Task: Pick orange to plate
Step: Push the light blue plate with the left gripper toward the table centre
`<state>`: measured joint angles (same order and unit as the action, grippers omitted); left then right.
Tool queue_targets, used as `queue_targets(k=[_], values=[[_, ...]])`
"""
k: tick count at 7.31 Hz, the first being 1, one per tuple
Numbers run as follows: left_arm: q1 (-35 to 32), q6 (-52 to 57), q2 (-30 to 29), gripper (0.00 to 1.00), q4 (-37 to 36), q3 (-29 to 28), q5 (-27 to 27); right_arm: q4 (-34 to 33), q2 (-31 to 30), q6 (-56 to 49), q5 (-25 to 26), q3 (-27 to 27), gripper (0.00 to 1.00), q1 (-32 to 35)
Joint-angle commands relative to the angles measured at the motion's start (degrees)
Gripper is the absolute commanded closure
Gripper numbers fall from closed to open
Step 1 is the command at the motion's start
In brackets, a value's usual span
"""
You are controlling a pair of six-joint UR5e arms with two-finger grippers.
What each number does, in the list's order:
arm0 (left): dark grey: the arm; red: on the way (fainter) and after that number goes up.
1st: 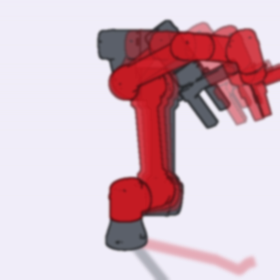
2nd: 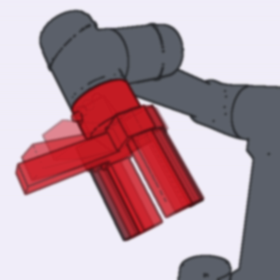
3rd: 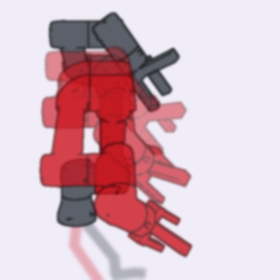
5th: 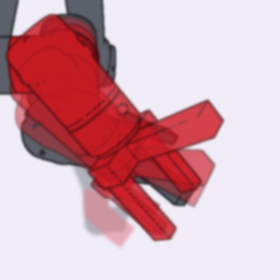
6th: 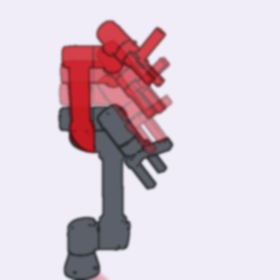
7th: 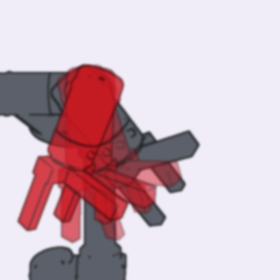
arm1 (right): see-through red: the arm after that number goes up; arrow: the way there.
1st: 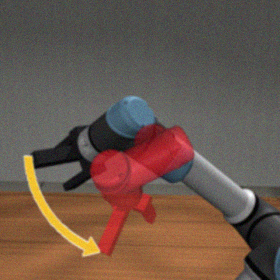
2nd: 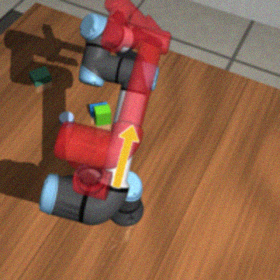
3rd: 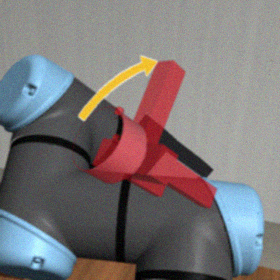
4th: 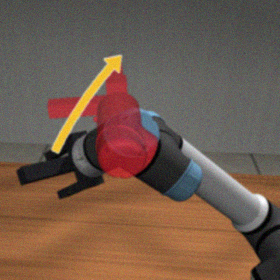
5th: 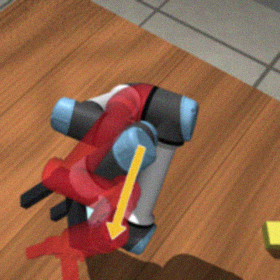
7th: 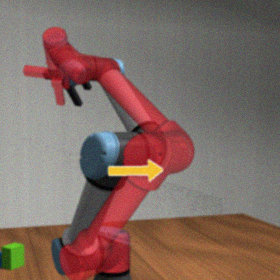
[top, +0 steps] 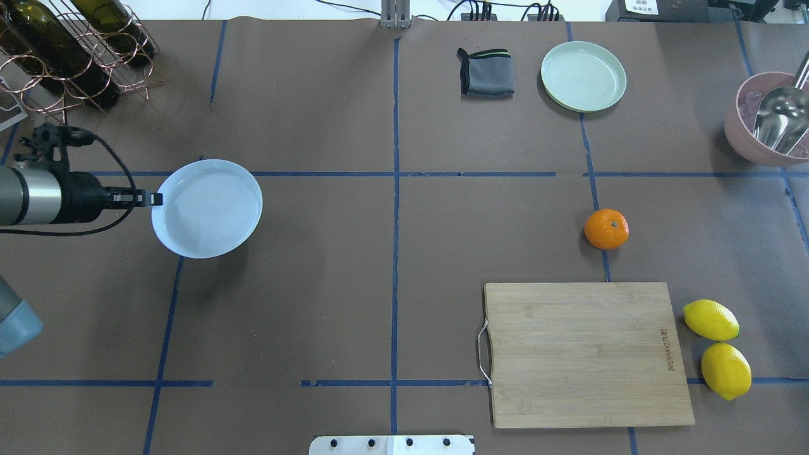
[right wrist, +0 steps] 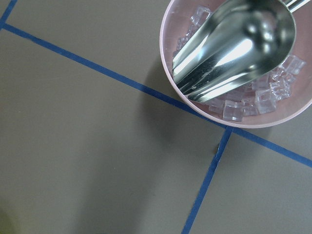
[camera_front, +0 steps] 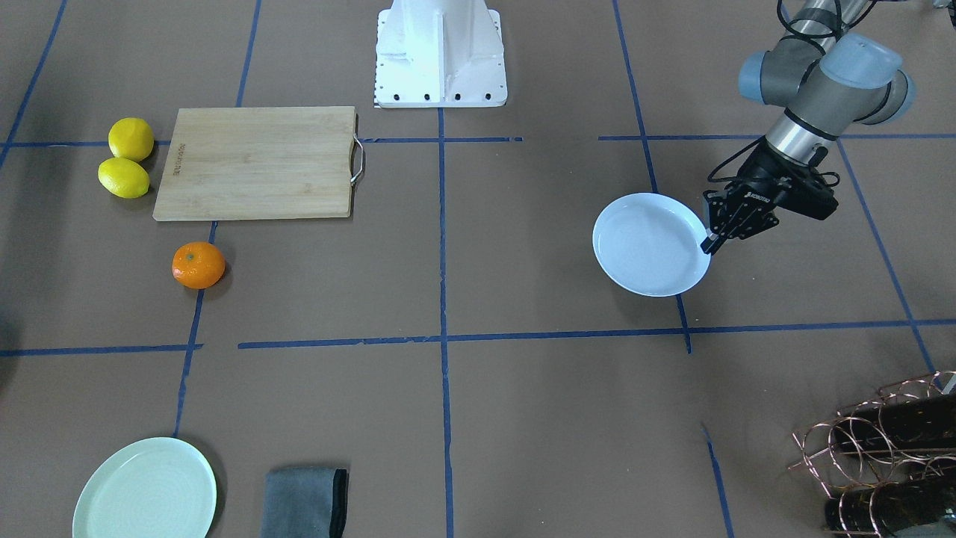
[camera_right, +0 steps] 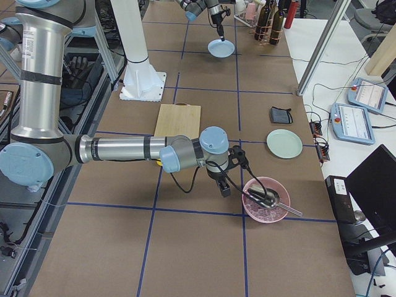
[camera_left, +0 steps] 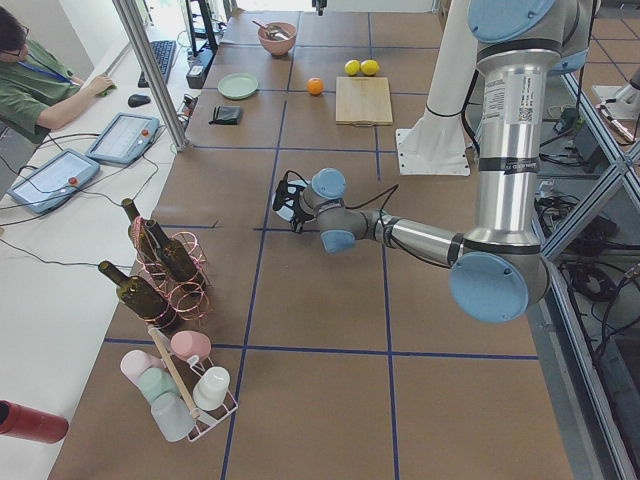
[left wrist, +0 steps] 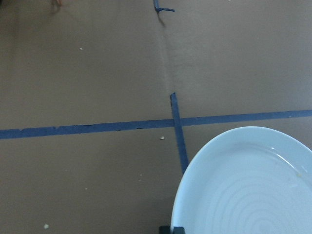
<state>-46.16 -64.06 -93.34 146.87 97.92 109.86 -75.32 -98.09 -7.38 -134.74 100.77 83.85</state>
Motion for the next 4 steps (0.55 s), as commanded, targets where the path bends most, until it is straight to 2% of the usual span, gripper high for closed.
queue_targets(k=[1,3,4], values=[[2.20,-3.88,-10.67,1.00,-5.34,-0.62,-0.78,0.00,0.09,0.00,0.00,0.04,0.00,0.00],[9.30,-7.65,-19.11,1.00,-10.17,-3.15,-7.87,0.00,0.26,0.09,0.09,-0.05,0.00,0.00],[12.30,-9.84,-23.16,1.00,-10.63,-7.09,-11.56,0.00,0.35,0.09,0.09,-0.13,0.00,0.00]])
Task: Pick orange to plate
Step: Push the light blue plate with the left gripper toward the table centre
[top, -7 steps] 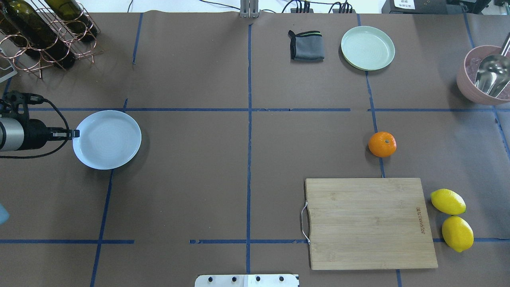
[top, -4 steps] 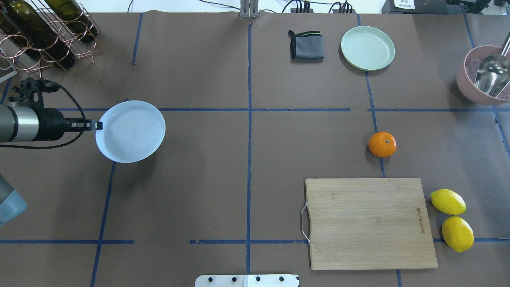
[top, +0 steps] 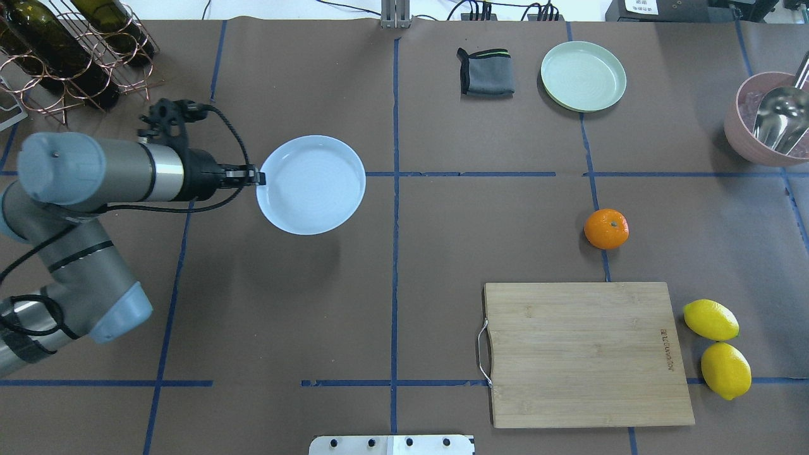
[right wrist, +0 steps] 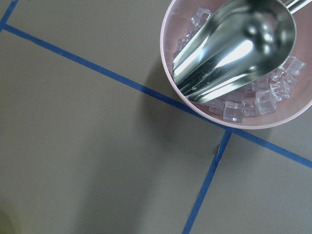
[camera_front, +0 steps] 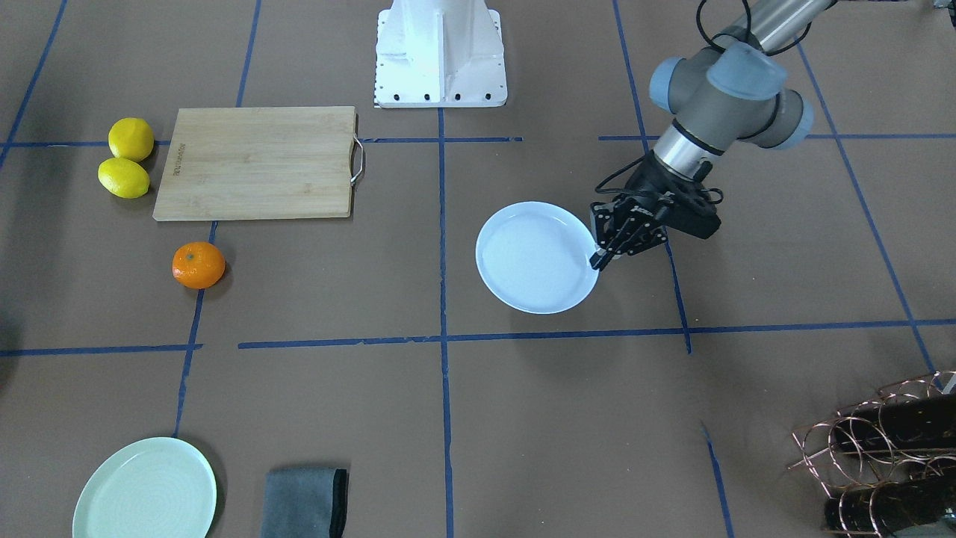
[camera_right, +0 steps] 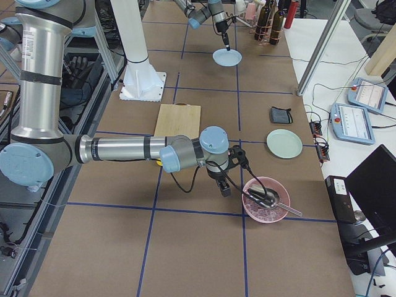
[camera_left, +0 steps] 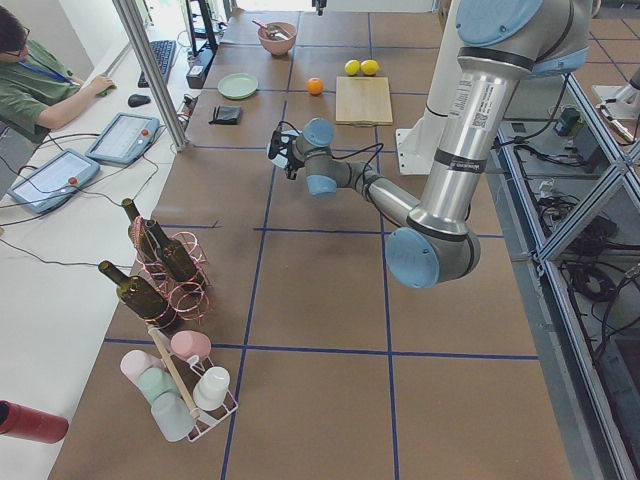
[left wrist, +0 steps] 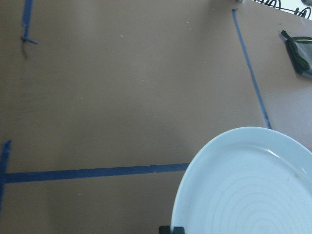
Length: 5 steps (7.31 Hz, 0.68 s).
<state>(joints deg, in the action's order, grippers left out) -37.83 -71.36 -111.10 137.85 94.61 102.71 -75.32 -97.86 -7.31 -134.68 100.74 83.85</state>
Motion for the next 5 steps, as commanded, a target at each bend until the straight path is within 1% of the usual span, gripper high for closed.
queue_targets(k=[1,2,5], values=[[6.69,-3.86,-8.14,1.00,-1.70,-6.69,-8.28,0.00,0.13,0.01,0.03,-0.01,0.00,0.00],[7.76,-3.96,-9.65,1.00,-1.70,-8.46,-9.54,0.00,0.13,0.01,0.03,-0.01,0.00,0.00],[8.90,-3.87,-11.24,1.00,-1.70,-11.81,-9.73,0.00,0.04,-0.08,0.03,-0.10,0.00,0.00]])
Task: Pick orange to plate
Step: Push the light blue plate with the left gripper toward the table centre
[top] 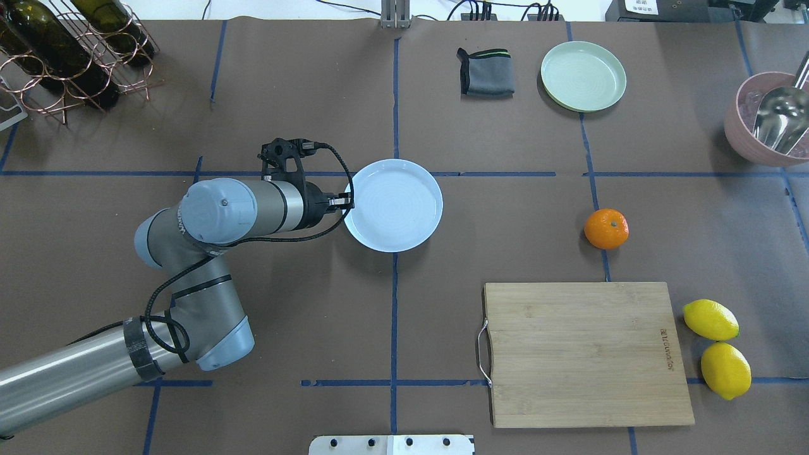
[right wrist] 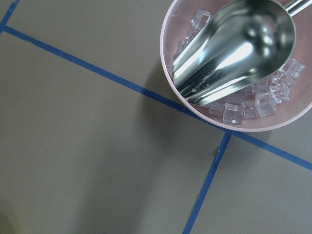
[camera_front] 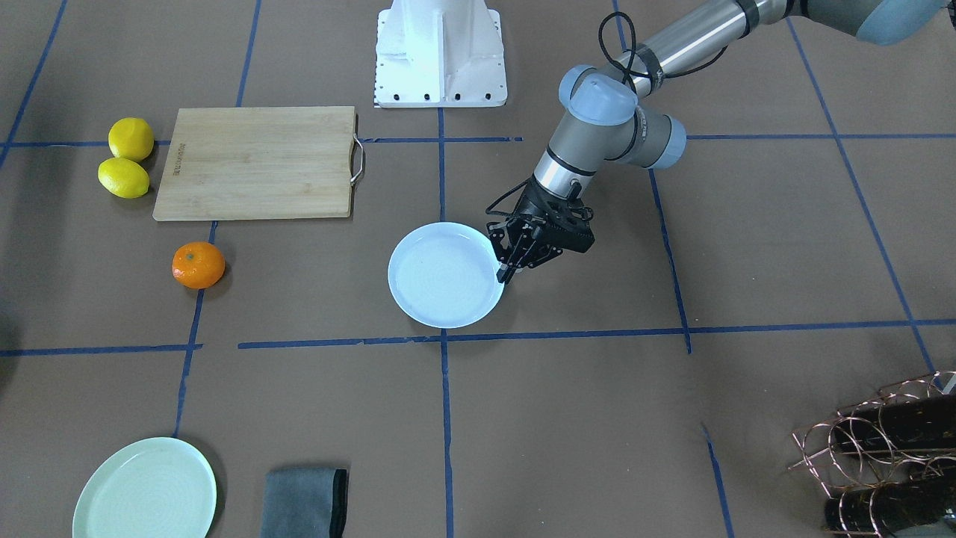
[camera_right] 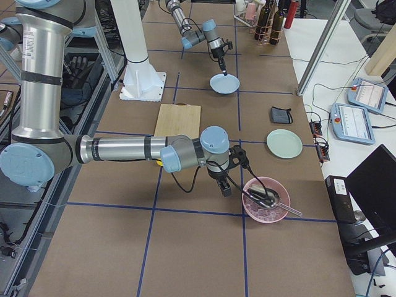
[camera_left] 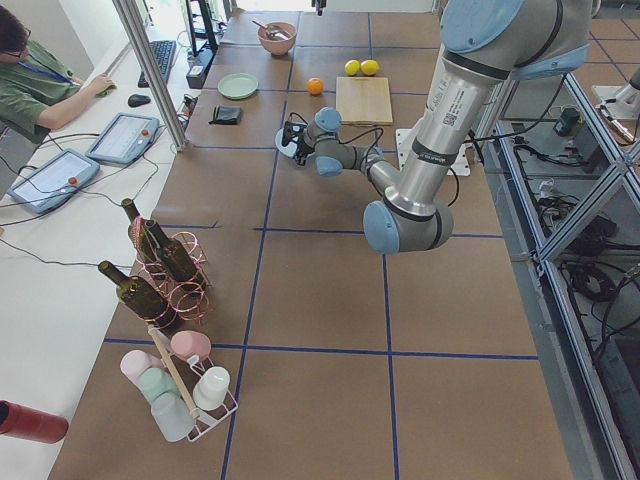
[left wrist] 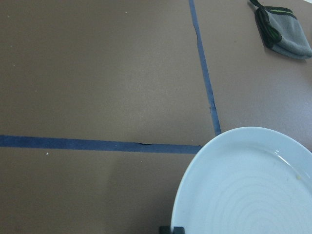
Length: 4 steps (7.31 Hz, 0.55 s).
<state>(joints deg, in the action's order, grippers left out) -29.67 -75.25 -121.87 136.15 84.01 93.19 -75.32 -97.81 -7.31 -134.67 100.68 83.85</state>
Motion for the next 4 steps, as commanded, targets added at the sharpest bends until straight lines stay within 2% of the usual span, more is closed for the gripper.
queue_targets(k=[1,2,3,4], values=[[0.93,0.10,-0.39,1.00,-0.01,-1.65,-0.20,0.00,-0.01,-0.07,0.02,-0.04,0.00,0.00],[1.02,0.10,-0.39,0.85,-0.01,-1.65,-0.20,0.00,-0.10,-0.07,0.02,0.04,0.00,0.00],[1.02,0.01,-0.39,0.54,-0.01,-1.65,-0.20,0.00,-0.10,-0.07,0.02,0.04,0.00,0.00],[1.37,0.10,-0.30,0.01,-0.01,-1.57,-0.20,0.00,-0.10,-0.07,0.02,0.13,0.00,0.00]])
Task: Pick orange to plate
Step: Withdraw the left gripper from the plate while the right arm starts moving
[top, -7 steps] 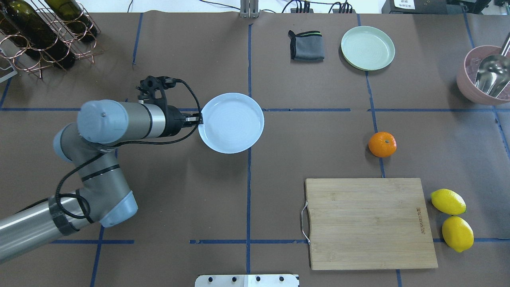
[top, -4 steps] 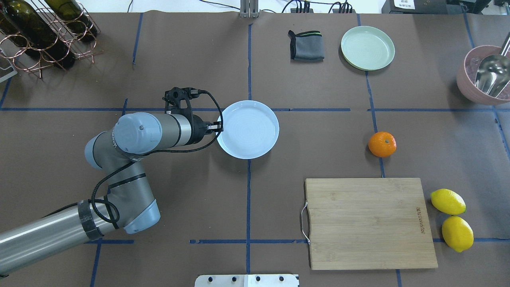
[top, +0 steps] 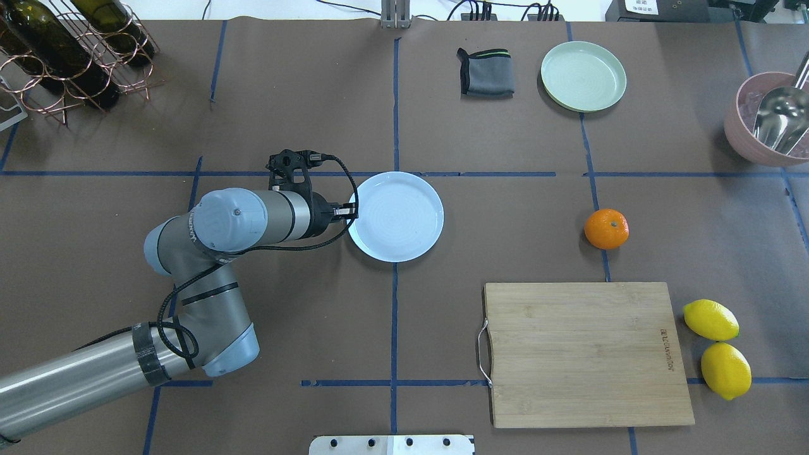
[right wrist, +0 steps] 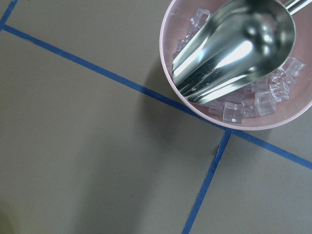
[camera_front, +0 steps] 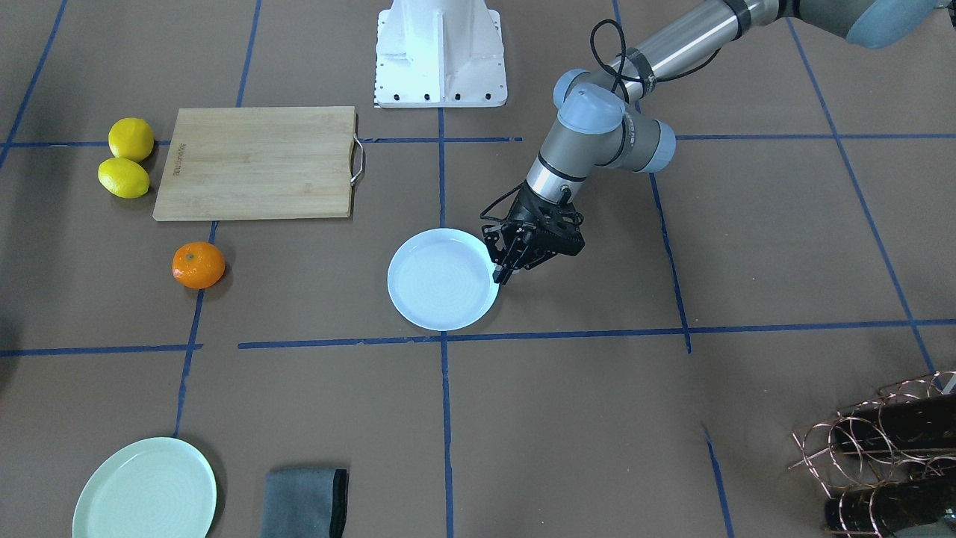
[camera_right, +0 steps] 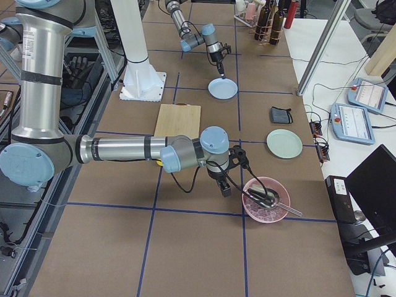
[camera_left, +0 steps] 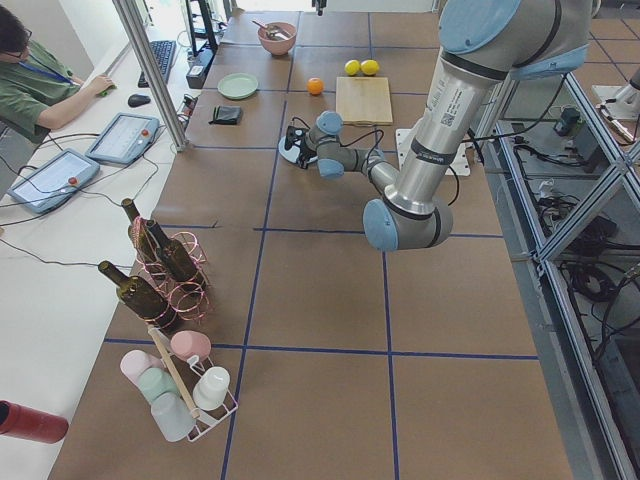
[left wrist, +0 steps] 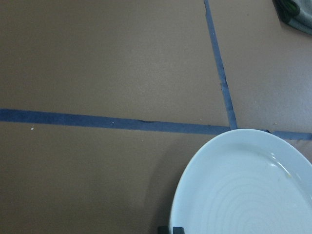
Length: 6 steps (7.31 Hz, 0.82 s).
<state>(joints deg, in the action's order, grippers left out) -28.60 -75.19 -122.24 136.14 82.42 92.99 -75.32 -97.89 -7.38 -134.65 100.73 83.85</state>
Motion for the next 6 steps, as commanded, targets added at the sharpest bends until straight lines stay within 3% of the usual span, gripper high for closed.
queue_targets(k=[1,2,3,5,6], values=[[0.13,0.65,0.33,0.00,-0.43,0.98,0.26,0.09,0.16,0.09,0.00,0.34,0.00,0.00],[-1.00,1.61,0.86,0.00,-3.05,3.51,1.04,0.09,0.25,1.57,-0.09,0.60,0.00,0.00],[-2.84,8.67,1.82,0.00,-10.21,9.89,4.71,0.17,1.29,2.71,-0.26,0.95,0.00,0.00],[-11.94,25.09,11.01,0.00,-23.84,25.97,14.44,0.09,2.35,6.56,-0.61,2.79,0.00,0.00],[-17.48,28.83,15.41,0.00,-25.38,30.47,15.72,0.00,3.23,9.20,-0.53,3.41,0.00,-0.61]])
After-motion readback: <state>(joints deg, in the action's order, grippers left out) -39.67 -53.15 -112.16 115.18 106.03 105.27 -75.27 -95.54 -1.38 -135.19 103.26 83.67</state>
